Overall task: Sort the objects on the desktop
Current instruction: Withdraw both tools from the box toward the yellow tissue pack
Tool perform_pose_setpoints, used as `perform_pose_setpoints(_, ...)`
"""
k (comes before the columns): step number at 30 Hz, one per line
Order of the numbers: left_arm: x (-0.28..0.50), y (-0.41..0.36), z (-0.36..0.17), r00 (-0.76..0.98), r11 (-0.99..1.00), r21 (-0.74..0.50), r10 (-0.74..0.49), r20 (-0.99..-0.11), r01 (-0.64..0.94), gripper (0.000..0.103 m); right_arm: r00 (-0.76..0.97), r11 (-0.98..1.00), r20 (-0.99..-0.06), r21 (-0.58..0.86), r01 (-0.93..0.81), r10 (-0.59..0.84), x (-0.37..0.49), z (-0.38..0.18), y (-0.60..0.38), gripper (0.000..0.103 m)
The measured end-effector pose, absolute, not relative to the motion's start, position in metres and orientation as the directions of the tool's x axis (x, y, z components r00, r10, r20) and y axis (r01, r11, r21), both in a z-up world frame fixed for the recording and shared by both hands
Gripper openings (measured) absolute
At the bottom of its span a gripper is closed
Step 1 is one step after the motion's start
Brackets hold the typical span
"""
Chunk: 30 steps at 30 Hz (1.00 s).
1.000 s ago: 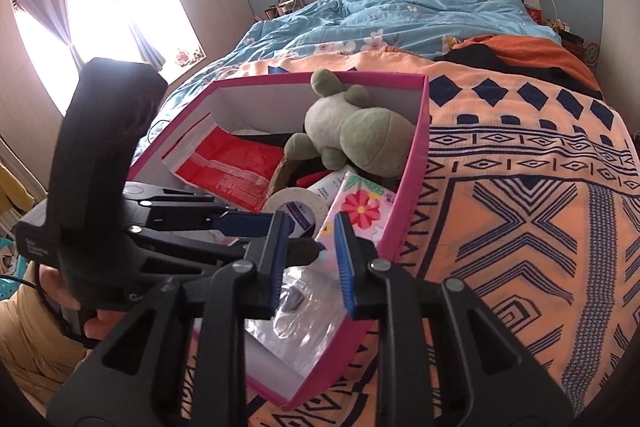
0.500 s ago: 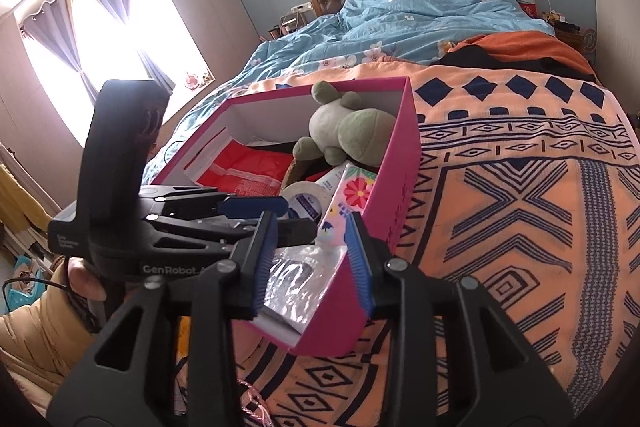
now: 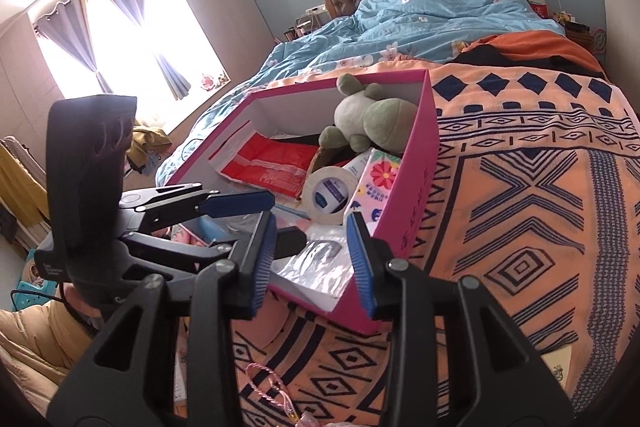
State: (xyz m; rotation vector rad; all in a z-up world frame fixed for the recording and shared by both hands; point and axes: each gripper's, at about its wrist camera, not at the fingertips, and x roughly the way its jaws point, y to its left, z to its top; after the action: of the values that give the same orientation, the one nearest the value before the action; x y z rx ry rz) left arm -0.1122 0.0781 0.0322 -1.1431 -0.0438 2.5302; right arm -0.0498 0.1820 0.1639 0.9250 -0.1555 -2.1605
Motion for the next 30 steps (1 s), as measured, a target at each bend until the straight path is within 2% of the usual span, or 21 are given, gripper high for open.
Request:
perform_pose_setpoints(3, -0.102, 0.078, 0.034, -0.621, -0.937, -0.163, 0.329, -0.712, -0.309, 0.065, -0.438, -0.690, -0.562, 0.385, 0.613, -0.702, -0.044, 0.164, 0.181, 0.039)
perform_pose_setpoints(10, -0.084, 0.073, 0.035, -0.655, -0.941, -0.163, 0.326, -0.682, -0.298, 0.082, -0.433, -0.678, -0.550, 0.386, 0.625, -0.714, -0.032, 0.167, 0.180, 0.039)
perform_pose_setpoints(15, -0.066, 0.067, 0.035, -0.683, -0.944, -0.161, 0.321, -0.656, -0.289, 0.089, -0.425, -0.665, -0.541, 0.396, 0.633, -0.726, -0.022, 0.167, 0.180, 0.040)
perform_pose_setpoints(17, -0.058, 0.065, 0.035, -0.700, -0.947, -0.159, 0.315, -0.641, -0.281, 0.095, -0.423, -0.663, -0.539, 0.395, 0.636, -0.728, -0.018, 0.167, 0.181, 0.049)
perform_pose_setpoints(24, -0.037, 0.062, 0.031, -0.703, -0.923, -0.241, 0.385, -0.597, -0.301, 0.096, -0.426, -0.662, -0.534, 0.400, 0.634, -0.730, 0.000, 0.165, 0.195, 0.053)
perform_pose_setpoints(26, -0.030, 0.066, 0.030, -0.709, -0.921, -0.235, 0.390, -0.588, -0.312, 0.096, -0.431, -0.674, -0.544, 0.397, 0.623, -0.720, 0.004, 0.162, 0.202, 0.061)
perform_pose_setpoints(30, -0.024, 0.077, 0.024, -0.705, -0.922, -0.222, 0.386, -0.595, -0.318, 0.096, -0.461, -0.725, -0.581, 0.384, 0.571, -0.671, 0.012, 0.152, 0.224, 0.062)
